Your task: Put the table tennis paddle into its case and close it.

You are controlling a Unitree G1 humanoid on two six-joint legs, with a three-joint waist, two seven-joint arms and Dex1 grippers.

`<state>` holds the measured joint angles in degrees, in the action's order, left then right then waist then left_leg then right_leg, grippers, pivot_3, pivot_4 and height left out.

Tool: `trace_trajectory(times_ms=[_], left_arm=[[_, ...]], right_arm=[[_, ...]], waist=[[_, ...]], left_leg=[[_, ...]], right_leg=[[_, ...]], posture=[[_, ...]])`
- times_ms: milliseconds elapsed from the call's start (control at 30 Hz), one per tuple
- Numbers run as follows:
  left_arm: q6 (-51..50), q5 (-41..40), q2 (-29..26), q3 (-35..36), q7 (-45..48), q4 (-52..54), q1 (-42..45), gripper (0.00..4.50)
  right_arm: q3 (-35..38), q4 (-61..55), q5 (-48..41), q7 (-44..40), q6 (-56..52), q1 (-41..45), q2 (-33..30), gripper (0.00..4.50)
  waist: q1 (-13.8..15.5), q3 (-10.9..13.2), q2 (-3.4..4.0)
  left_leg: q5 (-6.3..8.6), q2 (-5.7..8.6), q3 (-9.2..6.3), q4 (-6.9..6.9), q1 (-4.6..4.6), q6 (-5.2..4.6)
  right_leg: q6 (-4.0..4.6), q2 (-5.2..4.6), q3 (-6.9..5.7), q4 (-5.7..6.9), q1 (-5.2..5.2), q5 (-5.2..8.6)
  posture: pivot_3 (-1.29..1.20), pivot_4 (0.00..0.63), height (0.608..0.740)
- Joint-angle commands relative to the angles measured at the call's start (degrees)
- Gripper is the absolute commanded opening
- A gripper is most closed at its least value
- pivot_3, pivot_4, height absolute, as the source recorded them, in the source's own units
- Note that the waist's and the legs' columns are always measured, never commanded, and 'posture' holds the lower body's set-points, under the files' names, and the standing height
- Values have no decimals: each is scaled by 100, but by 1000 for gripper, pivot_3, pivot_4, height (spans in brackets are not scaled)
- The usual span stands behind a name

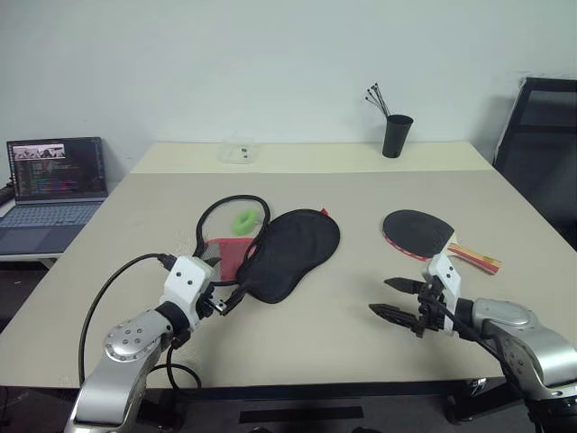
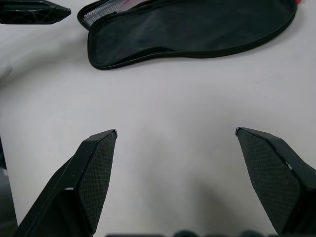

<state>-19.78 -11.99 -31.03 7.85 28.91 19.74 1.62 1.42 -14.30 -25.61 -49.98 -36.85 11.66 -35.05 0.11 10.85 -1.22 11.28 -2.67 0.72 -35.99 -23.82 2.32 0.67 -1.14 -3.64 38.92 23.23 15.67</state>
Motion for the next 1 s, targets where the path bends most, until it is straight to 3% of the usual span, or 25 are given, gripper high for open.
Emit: trace_trajectory(times_ms=[33,467,1000], left_arm=[[212,56,78,53,-100,105,9,4309],[612,-343,209,-17,463,-572,611,4309],[702,-840,-920,493,1885,-1959,1421,4309]], right_arm=[[-12,38,26,-52,147,88,-70,4227],[313,-799,-751,466,-933,383,-66,4227],[-551,-208,-669,1768,-1682,1351,1492,4374]], waist=[[0,0,-1],[4,0,-1],[-15,-2,-5]], left_leg=[[0,0,0,0,0,0],[0,2,1,0,-1,0],[0,-1,1,2,-5,0]], right_leg=[[0,0,0,0,0,0],[0,2,-1,0,0,0],[0,6,-2,-1,4,0]], posture=[[0,150,740],[0,150,740],[0,150,740]])
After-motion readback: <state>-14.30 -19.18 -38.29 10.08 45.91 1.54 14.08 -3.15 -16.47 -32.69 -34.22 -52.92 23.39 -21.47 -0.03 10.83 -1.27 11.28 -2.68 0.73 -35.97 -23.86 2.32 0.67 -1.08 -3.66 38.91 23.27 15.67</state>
